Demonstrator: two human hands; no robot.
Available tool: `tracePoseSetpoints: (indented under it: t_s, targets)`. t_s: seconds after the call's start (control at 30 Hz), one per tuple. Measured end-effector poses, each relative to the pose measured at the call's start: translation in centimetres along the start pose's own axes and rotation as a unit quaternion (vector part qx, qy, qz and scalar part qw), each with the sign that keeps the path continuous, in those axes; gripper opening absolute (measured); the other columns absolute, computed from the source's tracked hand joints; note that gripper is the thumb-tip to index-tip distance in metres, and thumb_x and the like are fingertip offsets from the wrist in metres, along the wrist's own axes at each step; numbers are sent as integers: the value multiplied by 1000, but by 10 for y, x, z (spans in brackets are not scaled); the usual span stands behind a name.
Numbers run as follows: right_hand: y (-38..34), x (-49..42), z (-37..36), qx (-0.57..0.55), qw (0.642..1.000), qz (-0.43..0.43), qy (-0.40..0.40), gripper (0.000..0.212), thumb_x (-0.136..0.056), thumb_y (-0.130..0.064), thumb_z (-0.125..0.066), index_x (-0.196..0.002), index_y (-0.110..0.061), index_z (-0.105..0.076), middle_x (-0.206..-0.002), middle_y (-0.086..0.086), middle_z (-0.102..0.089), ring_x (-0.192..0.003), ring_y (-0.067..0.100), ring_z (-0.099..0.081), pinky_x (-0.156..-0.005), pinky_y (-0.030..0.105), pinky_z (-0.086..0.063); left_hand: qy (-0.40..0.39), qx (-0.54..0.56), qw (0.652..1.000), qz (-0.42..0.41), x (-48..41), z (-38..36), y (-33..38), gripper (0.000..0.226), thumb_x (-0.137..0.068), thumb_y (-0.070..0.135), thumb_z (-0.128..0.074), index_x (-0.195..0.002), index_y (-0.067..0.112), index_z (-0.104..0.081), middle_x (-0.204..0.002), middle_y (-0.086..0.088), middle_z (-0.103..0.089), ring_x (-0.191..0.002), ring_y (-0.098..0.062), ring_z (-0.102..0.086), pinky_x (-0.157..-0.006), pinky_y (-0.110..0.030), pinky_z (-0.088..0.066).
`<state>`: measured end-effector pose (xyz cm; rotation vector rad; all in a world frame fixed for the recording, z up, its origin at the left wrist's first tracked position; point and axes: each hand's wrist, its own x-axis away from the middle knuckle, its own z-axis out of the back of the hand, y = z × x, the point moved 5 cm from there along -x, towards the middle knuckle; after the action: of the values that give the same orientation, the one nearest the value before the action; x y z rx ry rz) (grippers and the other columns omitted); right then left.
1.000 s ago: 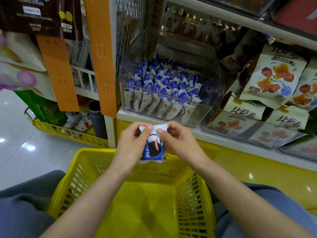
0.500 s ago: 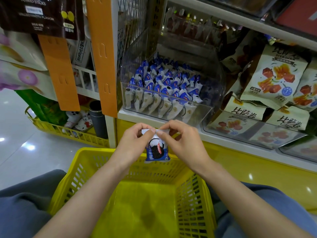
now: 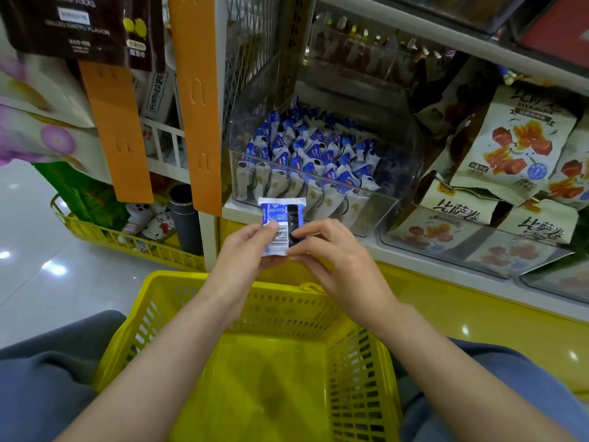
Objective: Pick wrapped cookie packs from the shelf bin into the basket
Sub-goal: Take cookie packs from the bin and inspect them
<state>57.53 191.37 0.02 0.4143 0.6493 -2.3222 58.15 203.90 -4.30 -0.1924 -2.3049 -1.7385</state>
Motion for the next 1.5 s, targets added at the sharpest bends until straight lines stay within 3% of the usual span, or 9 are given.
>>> tracePoseSetpoints:
  t_s: [0.1, 0.23, 0.43, 0.63, 0.87, 1.03, 1.17, 1.27, 1.5]
  targets:
    - [7, -1, -2, -138, 980, -141, 32, 19, -90, -20, -57, -108, -15, -59, -105, -3, -57, -94, -1, -54, -82, 12, -44, 21, -34, 998, -41, -1, 3, 3, 19, -95, 19, -47, -99, 15, -66, -89, 1, -70, -77, -6, -65, -78, -28, -53]
    - [22, 2, -16, -376, 861, -344, 5, 26, -96, -22, -44, -122, -17, -49, -115, -1, -62, -95, 3, -61, -81, 21, -53, -20, -38, 997, -62, 0, -4, 4, 19, -95, 18, -47, -105, 17, -63, -91, 1, -71, -76, -5, -66, -68, -21, -54]
    - [16, 4, -22, -514, 769, -380, -6, 28, -98, -17, -42, -121, -5, -54, -114, 16, -65, -96, 21, -64, -75, 29, -57, 51, -191, 966, -168, 1, 0, 5, 18, -90, 18, -57, -106, 20, -49, -97, 8, -60, -85, -5, -56, -68, -16, -43]
    - [18, 5, -28, -487, 780, -392, 9, 19, -95, -18, -49, -111, -9, -48, -106, 11, -68, -86, 14, -63, -71, 19, -52, 26, -260, 947, -187, 5, -7, -1, 31, -82, 32, -64, -110, 28, -51, -110, 12, -56, -92, -4, -55, -71, -14, -41]
    - [23, 4, -28, -446, 817, -366, 3, 30, -94, -14, -51, -123, -18, -46, -110, 4, -64, -83, 3, -63, -62, 12, -50, -12, -267, 947, -177, 2, -7, -3, 26, -95, 12, -47, -120, 12, -55, -111, -2, -67, -97, -14, -64, -87, -34, -51]
    - [19, 4, -33, -401, 853, -335, -6, 29, -93, -11, -52, -120, -23, -50, -112, 4, -63, -83, 5, -63, -64, 14, -50, 19, -362, 910, -200, -1, -3, -6, 29, -94, 11, -42, -121, 17, -49, -95, -1, -70, -70, -9, -59, -53, -12, -40]
    - [16, 7, -37, -375, 872, -312, -34, 35, -93, -10, -52, -127, -16, -50, -116, 8, -63, -95, 20, -64, -75, 26, -55, 64, -421, 875, -230, -1, 5, 3, 25, -96, 20, -42, -116, 14, -56, -93, -12, -69, -79, -26, -63, -70, -34, -49]
    - [12, 7, -39, -354, 886, -295, -43, 36, -92, -10, -53, -127, -16, -50, -115, 6, -63, -94, 20, -64, -79, 30, -55, 79, -443, 858, -248, 1, 5, 7, 24, -96, 18, -41, -111, 10, -58, -82, -14, -65, -72, -30, -58, -63, -39, -45]
    - [20, 6, -35, -325, 896, -303, 7, 35, -91, -13, -56, -125, -16, -50, -111, -1, -62, -92, 13, -61, -78, 29, -55, 15, -353, 913, -205, 1, -2, 2, 24, -96, 20, -43, -115, 17, -58, -96, -8, -69, -85, -23, -64, -75, -31, -49]
